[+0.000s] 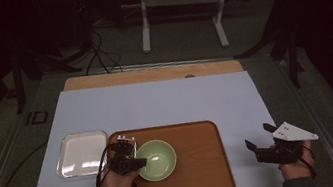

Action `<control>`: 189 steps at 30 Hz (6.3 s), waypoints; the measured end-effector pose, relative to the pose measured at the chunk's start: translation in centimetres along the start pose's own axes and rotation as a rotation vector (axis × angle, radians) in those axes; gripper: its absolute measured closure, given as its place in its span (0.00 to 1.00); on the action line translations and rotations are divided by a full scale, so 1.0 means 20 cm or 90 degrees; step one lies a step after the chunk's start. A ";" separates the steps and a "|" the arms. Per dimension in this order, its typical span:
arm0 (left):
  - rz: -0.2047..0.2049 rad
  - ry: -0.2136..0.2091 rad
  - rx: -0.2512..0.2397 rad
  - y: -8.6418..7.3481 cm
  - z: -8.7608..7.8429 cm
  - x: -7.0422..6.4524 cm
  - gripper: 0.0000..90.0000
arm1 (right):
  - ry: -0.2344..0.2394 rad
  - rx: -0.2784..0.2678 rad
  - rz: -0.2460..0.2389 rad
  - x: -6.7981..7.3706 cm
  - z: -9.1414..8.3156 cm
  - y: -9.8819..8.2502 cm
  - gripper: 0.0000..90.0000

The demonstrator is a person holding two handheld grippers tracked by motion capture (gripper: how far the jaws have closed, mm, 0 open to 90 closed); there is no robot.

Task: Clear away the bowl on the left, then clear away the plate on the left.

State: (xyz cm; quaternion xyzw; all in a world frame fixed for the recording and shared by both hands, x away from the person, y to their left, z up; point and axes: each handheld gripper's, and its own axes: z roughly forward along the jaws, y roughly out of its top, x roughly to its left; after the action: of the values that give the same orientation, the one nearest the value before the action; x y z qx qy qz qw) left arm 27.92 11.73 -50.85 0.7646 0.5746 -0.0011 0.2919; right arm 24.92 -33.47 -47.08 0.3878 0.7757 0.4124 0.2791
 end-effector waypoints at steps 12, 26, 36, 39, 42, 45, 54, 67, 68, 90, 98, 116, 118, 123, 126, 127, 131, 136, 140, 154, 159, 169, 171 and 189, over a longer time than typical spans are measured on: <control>0.003 0.009 -0.031 0.00 -0.04 0.03 0.72 | 0.000 0.000 0.000 0.00 0.00 0.00 0.16; 0.029 -0.004 -0.099 -0.06 -0.08 0.06 0.54 | -0.001 0.000 -0.002 0.00 0.00 0.00 0.16; 0.055 0.008 -0.137 -0.07 -0.12 0.06 0.52 | -0.002 0.000 -0.004 0.00 0.00 0.00 0.16; 0.056 0.010 -0.158 -0.07 -0.16 0.08 0.52 | -0.001 0.000 -0.004 0.00 0.00 0.00 0.16; 0.045 0.006 -0.178 -0.07 -0.19 0.10 0.52 | -0.001 0.001 -0.005 0.00 0.00 0.00 0.16; 0.037 -0.014 -0.182 -0.07 -0.21 0.13 0.50 | -0.001 0.000 -0.005 0.00 0.00 0.00 0.16; 0.046 -0.017 -0.198 -0.07 -0.24 0.13 0.51 | -0.001 0.000 -0.005 0.00 0.00 0.00 0.16; 0.035 -0.008 -0.236 -0.07 -0.32 0.19 0.51 | -0.002 0.000 -0.005 0.00 0.00 0.00 0.16; 0.034 -0.007 -0.238 -0.07 -0.33 0.19 0.51 | -0.001 0.000 -0.005 0.00 0.00 0.00 0.16; -0.001 0.049 -0.283 -0.08 -0.48 0.33 0.49 | -0.004 0.000 -0.006 0.00 0.01 0.00 0.16; -0.016 0.064 -0.296 -0.10 -0.51 0.38 0.49 | -0.004 -0.001 -0.006 0.00 0.00 0.00 0.16; -0.031 0.092 -0.340 -0.14 -0.64 0.52 0.49 | -0.007 -0.002 -0.001 0.00 0.00 0.00 0.16; -0.032 0.097 -0.339 -0.14 -0.64 0.54 0.48 | -0.007 -0.002 0.000 0.00 0.00 0.00 0.16; -0.031 0.118 -0.341 -0.13 -0.66 0.58 0.46 | -0.007 -0.002 -0.001 0.00 0.00 0.00 0.16; -0.033 0.126 -0.342 -0.12 -0.66 0.60 0.45 | -0.007 -0.002 -0.001 0.00 0.00 0.00 0.16; -0.035 0.135 -0.343 -0.11 -0.67 0.62 0.45 | -0.008 -0.002 -0.001 0.00 0.00 0.00 0.16; -0.035 0.150 -0.338 -0.09 -0.67 0.65 0.45 | -0.007 -0.001 -0.001 0.00 0.00 0.00 0.16; -0.028 0.161 -0.331 -0.07 -0.66 0.68 0.45 | -0.007 -0.002 0.000 0.00 0.00 0.00 0.16; -0.027 0.170 -0.325 -0.06 -0.64 0.70 0.44 | -0.007 -0.001 -0.001 0.00 0.00 0.00 0.16; -0.029 0.188 -0.298 -0.02 -0.59 0.77 0.44 | -0.006 -0.001 0.000 0.00 0.00 0.00 0.16; -0.041 0.192 -0.292 -0.01 -0.58 0.80 0.44 | -0.005 -0.001 0.000 0.00 0.00 0.00 0.16; -0.054 0.200 -0.283 -0.01 -0.57 0.85 0.44 | -0.005 -0.001 0.000 0.00 0.00 0.00 0.16; -0.055 0.203 -0.280 -0.01 -0.57 0.86 0.44 | -0.005 -0.002 0.001 0.00 0.00 0.00 0.16; -0.078 0.206 -0.208 0.01 -0.50 0.98 0.47 | -0.006 -0.001 0.001 0.00 0.00 0.00 0.16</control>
State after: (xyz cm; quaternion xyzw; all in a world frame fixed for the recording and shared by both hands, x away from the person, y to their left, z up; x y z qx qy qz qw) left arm 31.43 33.28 -49.09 0.6611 0.6519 0.1964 0.3152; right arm 24.89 -33.60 -47.12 0.3902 0.7736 0.4116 0.2826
